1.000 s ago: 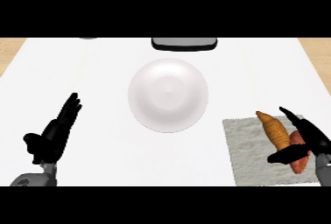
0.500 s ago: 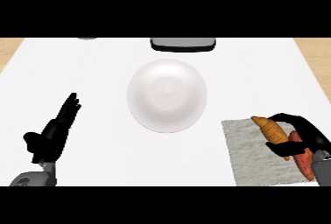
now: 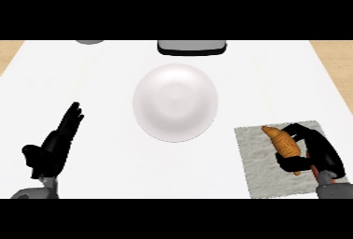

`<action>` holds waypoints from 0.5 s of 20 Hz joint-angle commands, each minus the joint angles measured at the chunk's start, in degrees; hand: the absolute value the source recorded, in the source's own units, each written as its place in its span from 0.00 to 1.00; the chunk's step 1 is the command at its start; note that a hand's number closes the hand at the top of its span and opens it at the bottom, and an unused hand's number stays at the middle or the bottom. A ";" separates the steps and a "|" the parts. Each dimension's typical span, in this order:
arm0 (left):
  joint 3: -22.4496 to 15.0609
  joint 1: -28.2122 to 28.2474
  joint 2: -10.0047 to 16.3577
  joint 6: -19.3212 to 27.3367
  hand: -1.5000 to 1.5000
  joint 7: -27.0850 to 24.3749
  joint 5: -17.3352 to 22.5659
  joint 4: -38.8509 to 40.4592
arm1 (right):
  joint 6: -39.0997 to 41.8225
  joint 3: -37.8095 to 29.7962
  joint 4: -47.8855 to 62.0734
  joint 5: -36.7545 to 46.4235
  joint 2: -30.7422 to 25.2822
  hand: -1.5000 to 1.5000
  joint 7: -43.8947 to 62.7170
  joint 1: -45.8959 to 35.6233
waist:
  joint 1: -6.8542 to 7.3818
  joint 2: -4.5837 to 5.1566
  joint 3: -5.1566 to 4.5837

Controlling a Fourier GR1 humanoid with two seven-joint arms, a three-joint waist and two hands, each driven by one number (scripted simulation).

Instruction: Pick the croissant from the placemat and place it in the plate

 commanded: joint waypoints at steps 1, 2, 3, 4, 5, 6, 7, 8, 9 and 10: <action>1.57 0.66 0.13 1.11 0.50 0.29 0.50 0.28 | -11.88 3.47 -5.97 10.08 5.07 1.00 10.54 9.30 | -2.75 -0.46 0.22; 1.05 1.81 -0.22 0.74 0.50 -0.54 0.42 0.10 | -14.24 3.38 -5.95 12.83 4.97 1.00 12.61 11.56 | -3.43 -0.64 0.11; 2.41 1.39 1.46 0.12 0.50 -0.05 1.01 0.06 | -16.89 4.59 -9.67 15.74 6.35 1.00 14.93 11.74 | -3.00 -0.70 0.10; 2.02 2.05 0.89 0.65 0.50 -0.06 0.66 -0.22 | -18.33 6.19 -12.34 18.59 7.36 1.00 16.92 13.49 | -3.05 -0.80 0.08; 1.89 2.20 0.48 0.76 0.50 -0.43 0.66 -0.17 | -21.13 8.06 -14.69 21.87 9.47 1.00 18.48 15.27 | -2.86 -0.64 0.15; 2.45 1.48 1.38 0.45 0.50 -0.16 0.79 -0.32 | -21.85 10.65 -17.83 24.46 11.42 1.00 20.34 17.14 | -2.85 -0.60 0.16; 1.41 1.85 -0.12 0.72 0.50 -0.15 0.74 -0.57 | -22.42 12.00 -22.08 26.60 12.29 1.00 22.23 18.80 | -2.97 -0.63 0.16; 0.88 1.30 -0.31 1.76 0.50 -0.69 -0.75 0.06 | -23.20 14.64 -23.71 31.29 14.17 1.00 25.40 19.62 | -2.28 -0.21 0.21; 1.45 1.56 1.64 -0.20 0.50 0.98 0.33 -1.30 | -23.15 16.91 -26.06 34.91 13.98 1.00 26.33 23.05 | -2.17 -0.39 0.25; 0.38 1.38 -0.72 1.76 0.50 0.45 -0.65 -0.77 | -22.28 18.95 -29.73 38.03 15.00 1.00 28.81 23.76 | -2.19 -0.26 0.21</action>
